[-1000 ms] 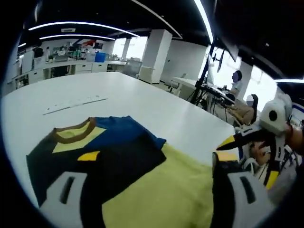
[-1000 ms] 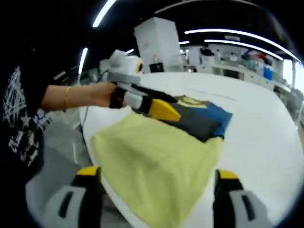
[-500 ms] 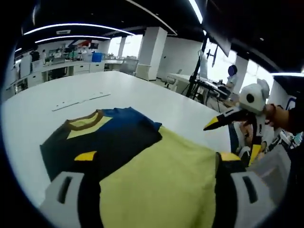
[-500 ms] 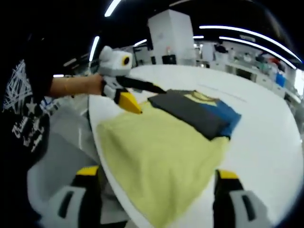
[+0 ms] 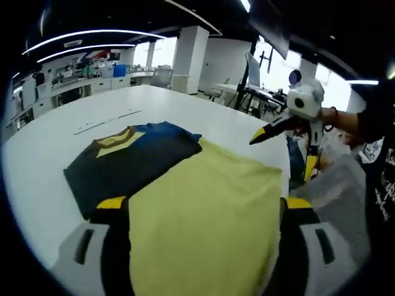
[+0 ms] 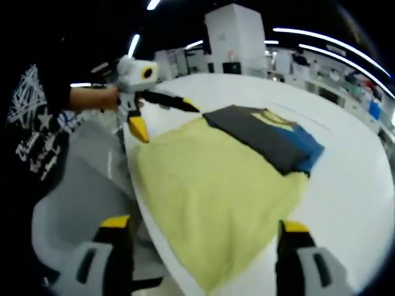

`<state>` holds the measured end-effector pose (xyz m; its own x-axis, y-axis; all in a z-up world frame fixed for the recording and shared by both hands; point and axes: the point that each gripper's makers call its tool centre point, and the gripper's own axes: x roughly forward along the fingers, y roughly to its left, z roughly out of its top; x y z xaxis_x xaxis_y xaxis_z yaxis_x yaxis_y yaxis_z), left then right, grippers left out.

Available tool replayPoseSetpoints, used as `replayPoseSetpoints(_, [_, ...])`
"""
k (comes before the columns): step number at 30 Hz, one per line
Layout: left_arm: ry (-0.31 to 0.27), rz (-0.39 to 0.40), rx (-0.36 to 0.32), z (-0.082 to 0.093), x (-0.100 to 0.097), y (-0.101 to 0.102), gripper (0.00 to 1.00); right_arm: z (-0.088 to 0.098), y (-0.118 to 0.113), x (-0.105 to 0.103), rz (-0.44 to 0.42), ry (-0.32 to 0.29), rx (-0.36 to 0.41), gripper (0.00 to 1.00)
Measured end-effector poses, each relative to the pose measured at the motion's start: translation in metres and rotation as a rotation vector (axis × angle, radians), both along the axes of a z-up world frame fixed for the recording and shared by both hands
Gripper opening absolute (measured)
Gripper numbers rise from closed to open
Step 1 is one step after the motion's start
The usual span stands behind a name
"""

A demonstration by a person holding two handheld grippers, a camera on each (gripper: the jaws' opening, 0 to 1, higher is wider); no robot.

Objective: Fold the garment on the visible template until the final outline fits inside the template.

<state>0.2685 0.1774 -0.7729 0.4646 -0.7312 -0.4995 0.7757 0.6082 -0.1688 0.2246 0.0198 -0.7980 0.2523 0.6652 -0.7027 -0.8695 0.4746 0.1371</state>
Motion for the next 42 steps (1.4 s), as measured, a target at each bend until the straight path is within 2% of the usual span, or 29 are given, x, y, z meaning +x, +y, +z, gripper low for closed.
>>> replayPoseSetpoints(4, [0.009, -0.028, 0.018, -0.004, -0.015, 0.003, 0.96, -0.006, -0.001, -0.006, 0.030, 0.001, -0.026, 0.94])
replayPoseSetpoints(7, [0.016, -0.056, 0.057, -0.011, -0.028, 0.010, 0.95, -0.009, -0.004, -0.010, 0.047, 0.002, -0.045, 0.92])
replayPoseSetpoints(12, [0.029, -0.054, 0.071, -0.018, -0.041, 0.021, 0.91, -0.018, -0.012, -0.014, 0.064, -0.001, -0.090, 0.87])
replayPoseSetpoints(17, [0.044, -0.068, 0.103, -0.029, -0.053, 0.033, 0.84, -0.021, -0.012, -0.017, 0.071, 0.003, -0.090, 0.83])
replayPoseSetpoints(23, [0.094, -0.076, 0.124, -0.044, -0.070, 0.042, 0.80, -0.024, -0.013, -0.013, 0.076, -0.022, -0.087, 0.74])
replayPoseSetpoints(25, [0.103, -0.080, 0.151, -0.050, -0.074, 0.046, 0.78, -0.026, -0.014, -0.014, 0.081, -0.025, -0.093, 0.73])
replayPoseSetpoints(31, [0.091, -0.083, 0.186, -0.057, -0.077, 0.055, 0.68, -0.035, -0.018, -0.016, 0.112, -0.044, -0.144, 0.69])
replayPoseSetpoints(33, [0.075, -0.109, 0.236, -0.063, -0.079, 0.062, 0.64, -0.037, -0.019, -0.016, 0.123, -0.048, -0.159, 0.68])
replayPoseSetpoints(36, [0.079, -0.125, 0.258, -0.067, -0.083, 0.065, 0.62, -0.040, -0.021, -0.018, 0.137, -0.046, -0.177, 0.65])
replayPoseSetpoints(39, [0.068, -0.141, 0.281, -0.069, -0.086, 0.069, 0.60, -0.045, -0.024, -0.018, 0.143, -0.042, -0.195, 0.61])
replayPoseSetpoints(40, [0.046, -0.153, 0.288, -0.069, -0.085, 0.069, 0.60, -0.046, -0.024, -0.019, 0.145, -0.038, -0.199, 0.60])
replayPoseSetpoints(42, [0.052, -0.152, 0.297, -0.070, -0.085, 0.071, 0.58, -0.048, -0.025, -0.019, 0.149, -0.038, -0.207, 0.58])
